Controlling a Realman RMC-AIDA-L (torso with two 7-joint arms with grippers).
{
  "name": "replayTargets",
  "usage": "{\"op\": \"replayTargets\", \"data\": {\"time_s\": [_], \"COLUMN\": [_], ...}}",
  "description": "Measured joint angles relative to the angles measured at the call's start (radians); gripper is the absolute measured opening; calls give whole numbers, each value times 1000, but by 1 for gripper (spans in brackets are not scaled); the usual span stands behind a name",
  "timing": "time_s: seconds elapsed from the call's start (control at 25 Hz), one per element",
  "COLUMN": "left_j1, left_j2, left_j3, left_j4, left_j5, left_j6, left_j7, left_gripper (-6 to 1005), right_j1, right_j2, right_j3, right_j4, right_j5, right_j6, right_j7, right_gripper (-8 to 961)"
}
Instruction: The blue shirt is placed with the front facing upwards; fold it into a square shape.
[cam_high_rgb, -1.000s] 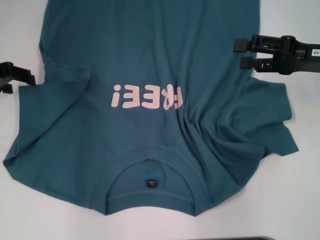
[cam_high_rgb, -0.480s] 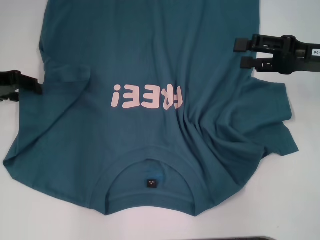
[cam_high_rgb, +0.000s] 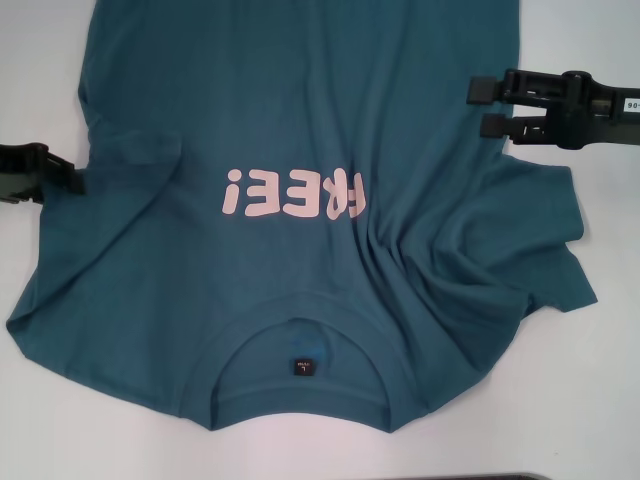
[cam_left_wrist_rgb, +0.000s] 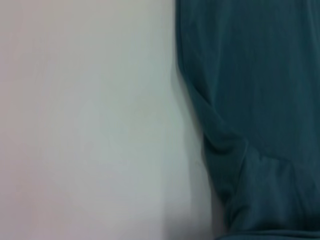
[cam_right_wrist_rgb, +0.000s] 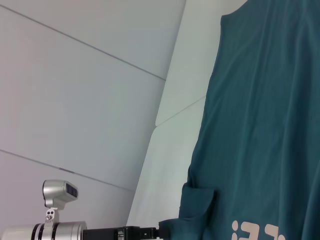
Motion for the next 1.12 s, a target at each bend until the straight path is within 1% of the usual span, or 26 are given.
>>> {"op": "replayTargets", "data": {"time_s": [0.16,0.44,0.56,0.64,0.72,0.88,1.0,1.12], "left_j1": [4,8,16,26,44,77,91,99], "left_j2": [0,0,-1,-5,-17,-37,-49,-65], "left_j3": [-4,-3,-6,-10,-26,-59,-60,-60], "left_j4": [-13,-22,-52,-84,-134,-212,-226,-231], "left_j5": [3,3,-3,-9,-24,-94,-133,-182], "left_j6": [5,27,67,105,159,272,331,369], "left_j7": [-4,-5,-1,2,8,32,43,50], "left_gripper": [421,235,140,73,5,8,11,14], "right_j1": [0,2,3,3,3,2,4,4], "right_j2": [0,0,0,0,0,0,0,0], "right_j3": [0,0,0,0,0,0,0,0], "right_j4": [1,1,1,1,1,1,1,1], "right_j5": [0,0,0,0,0,0,0,0], "right_j6": [0,3,4,4,5,9,10,10], "right_j7": [0,6,8,10,10,11,11,11], "right_gripper": [940,940,941,941,941,941,941,941]}}
